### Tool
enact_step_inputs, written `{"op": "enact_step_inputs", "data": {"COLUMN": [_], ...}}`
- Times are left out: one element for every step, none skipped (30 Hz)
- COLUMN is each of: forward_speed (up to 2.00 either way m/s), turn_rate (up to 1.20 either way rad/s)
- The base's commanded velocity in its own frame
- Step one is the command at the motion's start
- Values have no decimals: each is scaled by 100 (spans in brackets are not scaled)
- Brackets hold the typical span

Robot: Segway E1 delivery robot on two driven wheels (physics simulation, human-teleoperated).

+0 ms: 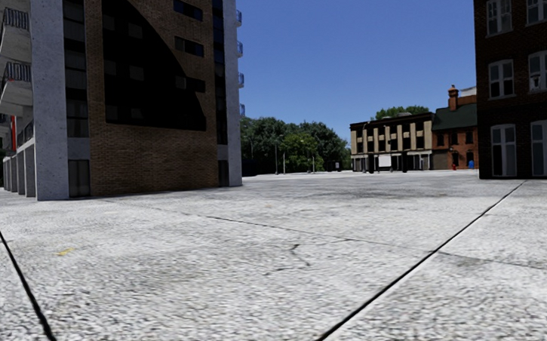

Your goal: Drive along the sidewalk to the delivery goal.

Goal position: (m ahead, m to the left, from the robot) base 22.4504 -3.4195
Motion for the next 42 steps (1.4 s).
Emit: {"op": "enact_step_inputs", "data": {"forward_speed": [200, 200, 200, 200, 200, 200, 200, 200, 200, 200, 200, 200, 200, 200, 200, 200, 200, 200, 200, 200, 200, 200, 200, 200, 200, 200, 200, 200, 200, 200, 200, 200, 200, 200, 200, 200, 200, 200, 200, 200, 200, 200], "turn_rate": [0, 0, 0, 0, 0, 0, 0, 0, 0, 0, 0, 0, 0, 0, 0, 0, 0, 0, 0, 0, 0, 0, 0, 0, -1, -17, -22, -22, -23, -24, -26, -26, -31, -34, -34, -35, -35, -35, -35, -35, -35, -35]}}
